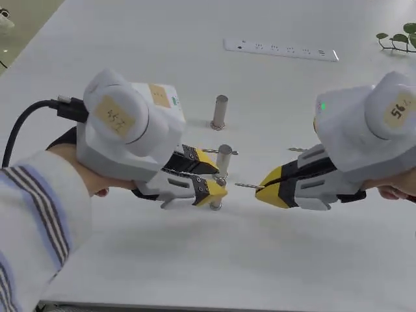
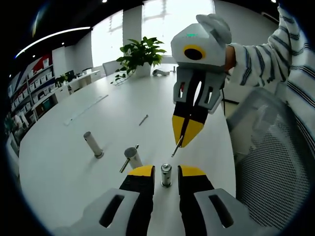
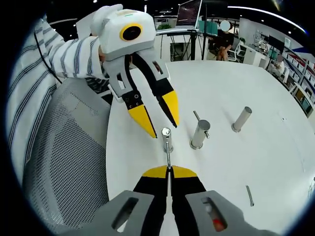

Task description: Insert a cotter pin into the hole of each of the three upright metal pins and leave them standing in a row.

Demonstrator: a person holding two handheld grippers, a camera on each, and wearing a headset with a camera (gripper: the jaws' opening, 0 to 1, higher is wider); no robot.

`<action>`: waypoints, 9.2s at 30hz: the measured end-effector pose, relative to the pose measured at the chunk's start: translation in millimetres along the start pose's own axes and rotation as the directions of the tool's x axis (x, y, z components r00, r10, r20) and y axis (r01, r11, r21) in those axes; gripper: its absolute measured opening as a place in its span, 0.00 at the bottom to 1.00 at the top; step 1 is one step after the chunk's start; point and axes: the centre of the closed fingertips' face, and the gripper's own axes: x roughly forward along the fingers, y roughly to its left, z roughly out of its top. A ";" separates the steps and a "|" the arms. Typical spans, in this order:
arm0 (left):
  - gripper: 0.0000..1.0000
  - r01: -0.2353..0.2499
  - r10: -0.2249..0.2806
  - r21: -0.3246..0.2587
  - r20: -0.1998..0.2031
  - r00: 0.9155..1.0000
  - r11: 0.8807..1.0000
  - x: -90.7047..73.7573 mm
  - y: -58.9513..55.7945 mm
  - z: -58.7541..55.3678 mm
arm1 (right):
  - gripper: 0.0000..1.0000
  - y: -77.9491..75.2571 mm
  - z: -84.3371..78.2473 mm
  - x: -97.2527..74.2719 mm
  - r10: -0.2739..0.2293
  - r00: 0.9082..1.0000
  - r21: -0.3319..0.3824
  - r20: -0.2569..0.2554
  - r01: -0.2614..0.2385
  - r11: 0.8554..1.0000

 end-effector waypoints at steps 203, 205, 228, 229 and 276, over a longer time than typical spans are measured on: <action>0.94 -0.106 0.130 -0.244 0.082 0.988 0.964 -37.3 -8.4 -24.2 | 0.05 -73.9 -37.3 10.7 -0.347 0.883 0.347 0.315 0.234 0.908; 0.94 -0.112 0.135 -0.247 0.076 0.988 0.963 -36.9 -8.7 -26.0 | 0.05 -73.0 -38.8 11.6 -0.347 0.888 0.346 0.301 0.238 0.907; 0.95 -0.143 0.183 -0.260 0.138 0.973 0.955 -48.6 -10.4 -9.3 | 0.70 -38.1 -21.8 -67.6 -0.435 0.847 0.416 0.307 0.292 0.861; 0.95 -0.141 0.184 -0.265 0.145 0.972 0.954 -49.5 -11.0 -7.9 | 0.75 -34.5 -21.5 -71.6 -0.435 0.844 0.437 0.312 0.279 0.855; 0.91 -0.222 0.278 -0.332 0.132 0.951 0.917 -47.9 28.8 40.8 | 0.96 -22.9 -70.0 -138.6 -0.536 0.787 0.623 0.306 0.260 0.737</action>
